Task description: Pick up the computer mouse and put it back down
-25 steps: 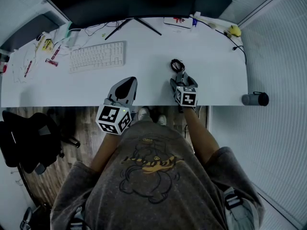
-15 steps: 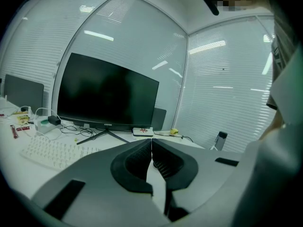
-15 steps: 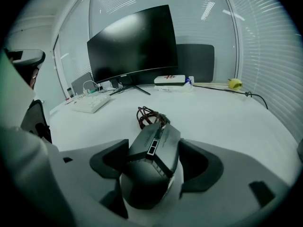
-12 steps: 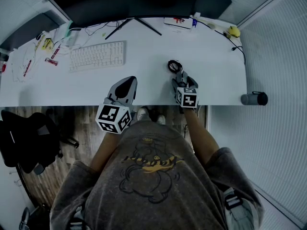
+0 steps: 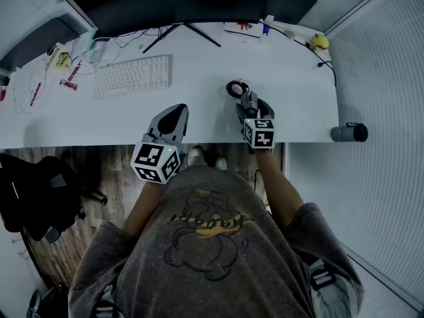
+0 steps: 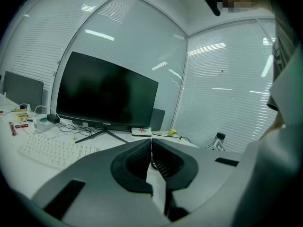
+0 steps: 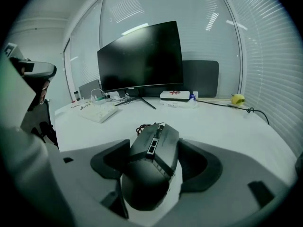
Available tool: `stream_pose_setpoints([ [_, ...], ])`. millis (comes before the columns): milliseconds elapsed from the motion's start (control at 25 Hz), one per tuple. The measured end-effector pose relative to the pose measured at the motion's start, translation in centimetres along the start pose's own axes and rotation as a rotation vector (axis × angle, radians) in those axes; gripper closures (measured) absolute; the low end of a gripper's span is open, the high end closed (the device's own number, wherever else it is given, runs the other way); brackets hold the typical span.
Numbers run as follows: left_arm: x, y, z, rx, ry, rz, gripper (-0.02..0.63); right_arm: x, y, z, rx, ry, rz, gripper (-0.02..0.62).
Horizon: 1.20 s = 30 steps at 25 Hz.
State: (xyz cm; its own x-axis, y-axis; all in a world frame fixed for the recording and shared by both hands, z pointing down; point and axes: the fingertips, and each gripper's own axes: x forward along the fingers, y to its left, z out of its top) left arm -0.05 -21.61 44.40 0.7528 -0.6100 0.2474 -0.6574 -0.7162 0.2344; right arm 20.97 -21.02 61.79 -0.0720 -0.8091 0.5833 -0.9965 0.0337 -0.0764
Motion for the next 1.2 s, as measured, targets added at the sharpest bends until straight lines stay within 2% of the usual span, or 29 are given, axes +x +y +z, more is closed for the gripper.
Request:
stream_pose_setpoints([
  [640, -0.9, 0.2, 0.6, -0.005, -0.031, 0.013, 0.588, -6.8, 2.7, 6.9, 0.03, -0.203, 0.086, 0.274],
  [1200, -2.4, 1.2, 1.5, -0.01, -0.06, 0.03, 0.588, -14.6, 4.3, 10.5, 0.063, -0.346, 0.129, 0.275],
])
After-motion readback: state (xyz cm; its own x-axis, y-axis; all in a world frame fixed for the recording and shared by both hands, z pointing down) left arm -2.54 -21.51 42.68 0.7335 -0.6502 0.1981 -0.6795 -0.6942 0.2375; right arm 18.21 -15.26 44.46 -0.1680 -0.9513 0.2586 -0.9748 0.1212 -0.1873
